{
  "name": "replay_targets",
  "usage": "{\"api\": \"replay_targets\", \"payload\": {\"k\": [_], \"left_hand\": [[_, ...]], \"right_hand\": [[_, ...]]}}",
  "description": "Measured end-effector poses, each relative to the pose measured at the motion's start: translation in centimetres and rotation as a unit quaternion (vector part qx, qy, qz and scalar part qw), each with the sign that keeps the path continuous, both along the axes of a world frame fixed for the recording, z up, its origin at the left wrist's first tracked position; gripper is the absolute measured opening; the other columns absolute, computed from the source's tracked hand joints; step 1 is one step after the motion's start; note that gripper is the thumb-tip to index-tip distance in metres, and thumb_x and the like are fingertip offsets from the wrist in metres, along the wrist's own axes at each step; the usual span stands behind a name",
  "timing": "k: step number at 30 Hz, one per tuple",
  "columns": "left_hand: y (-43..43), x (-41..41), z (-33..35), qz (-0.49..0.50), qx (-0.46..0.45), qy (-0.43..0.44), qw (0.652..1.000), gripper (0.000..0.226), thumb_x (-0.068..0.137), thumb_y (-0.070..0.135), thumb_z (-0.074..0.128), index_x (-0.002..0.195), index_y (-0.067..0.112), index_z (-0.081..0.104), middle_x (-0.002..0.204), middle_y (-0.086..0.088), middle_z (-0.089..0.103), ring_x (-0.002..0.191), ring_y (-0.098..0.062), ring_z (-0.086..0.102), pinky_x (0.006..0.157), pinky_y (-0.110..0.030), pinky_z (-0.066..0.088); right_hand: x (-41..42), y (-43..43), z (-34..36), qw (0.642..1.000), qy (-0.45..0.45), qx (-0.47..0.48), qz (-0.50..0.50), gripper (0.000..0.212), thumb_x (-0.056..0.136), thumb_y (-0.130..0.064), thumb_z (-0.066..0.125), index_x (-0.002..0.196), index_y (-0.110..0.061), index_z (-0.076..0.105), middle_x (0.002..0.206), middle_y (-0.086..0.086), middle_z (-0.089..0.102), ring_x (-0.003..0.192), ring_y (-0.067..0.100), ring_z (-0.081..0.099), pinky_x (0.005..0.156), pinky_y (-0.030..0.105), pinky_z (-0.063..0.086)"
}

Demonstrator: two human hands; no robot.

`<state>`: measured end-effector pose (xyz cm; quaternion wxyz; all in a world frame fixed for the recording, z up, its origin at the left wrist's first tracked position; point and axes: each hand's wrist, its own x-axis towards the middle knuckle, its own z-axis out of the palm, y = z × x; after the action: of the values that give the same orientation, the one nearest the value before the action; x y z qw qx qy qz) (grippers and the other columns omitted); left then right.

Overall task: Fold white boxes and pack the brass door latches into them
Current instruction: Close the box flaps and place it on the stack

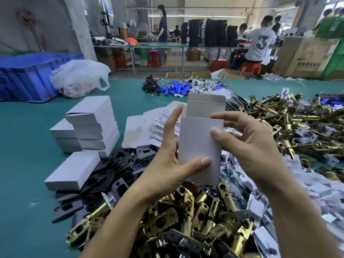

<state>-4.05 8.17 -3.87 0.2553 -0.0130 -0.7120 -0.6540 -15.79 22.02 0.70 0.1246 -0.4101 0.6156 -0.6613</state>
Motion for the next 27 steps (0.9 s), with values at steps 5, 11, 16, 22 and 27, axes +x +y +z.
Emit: {"api": "replay_targets", "payload": {"k": [5, 11, 16, 22, 27], "left_hand": [[0.0, -0.2, -0.1, -0.021, -0.015, 0.0, 1.0, 0.081, 0.088, 0.008, 0.076, 0.134, 0.059, 0.033, 0.117, 0.014, 0.067, 0.1, -0.023, 0.073, 0.069, -0.04, 0.063], [-0.1, -0.2, -0.1, -0.007, 0.007, -0.017, 1.0, 0.069, 0.084, 0.005, 0.078, 0.121, 0.049, 0.039, 0.1, 0.005, 0.068, 0.082, -0.029, 0.073, 0.054, -0.037, 0.061], [-0.1, -0.1, 0.1, -0.006, 0.017, -0.041, 0.999, 0.074, 0.084, 0.01, 0.079, 0.123, 0.056, 0.037, 0.102, 0.011, 0.069, 0.088, -0.03, 0.075, 0.055, -0.054, 0.061], [0.3, -0.2, 0.0, -0.025, -0.01, -0.053, 0.998, 0.079, 0.088, 0.008, 0.077, 0.126, 0.061, 0.032, 0.107, 0.015, 0.07, 0.092, -0.022, 0.075, 0.061, -0.035, 0.062], [0.7, -0.1, 0.1, -0.014, 0.01, -0.053, 0.998, 0.082, 0.086, 0.01, 0.08, 0.123, 0.065, 0.03, 0.11, -0.005, 0.062, 0.083, -0.035, 0.075, 0.049, -0.044, 0.06]], "right_hand": [[-0.5, 0.5, -0.2, 0.999, 0.018, 0.007, 0.04, 0.025, 0.076, -0.021, 0.068, 0.099, -0.013, 0.067, 0.089, 0.005, 0.076, 0.079, 0.013, 0.072, 0.075, 0.033, 0.06], [-0.4, 0.1, -0.3, 0.997, 0.068, -0.002, 0.023, 0.024, 0.084, -0.032, 0.06, 0.096, -0.014, 0.071, 0.094, 0.006, 0.073, 0.09, 0.016, 0.071, 0.081, 0.042, 0.058], [0.0, -0.8, -0.9, 0.993, 0.068, -0.089, 0.044, 0.039, 0.089, -0.013, 0.067, 0.118, -0.034, 0.052, 0.104, -0.015, 0.067, 0.09, 0.011, 0.069, 0.07, 0.027, 0.058], [-0.3, -0.2, -0.4, 0.996, 0.02, -0.078, 0.039, 0.031, 0.091, -0.032, 0.055, 0.12, -0.028, 0.064, 0.104, 0.008, 0.069, 0.087, 0.011, 0.071, 0.064, 0.027, 0.058], [0.2, -0.4, -0.3, 0.997, 0.018, -0.064, 0.032, 0.015, 0.082, -0.027, 0.066, 0.092, -0.019, 0.073, 0.092, -0.003, 0.074, 0.081, 0.012, 0.067, 0.07, 0.046, 0.059]]}}
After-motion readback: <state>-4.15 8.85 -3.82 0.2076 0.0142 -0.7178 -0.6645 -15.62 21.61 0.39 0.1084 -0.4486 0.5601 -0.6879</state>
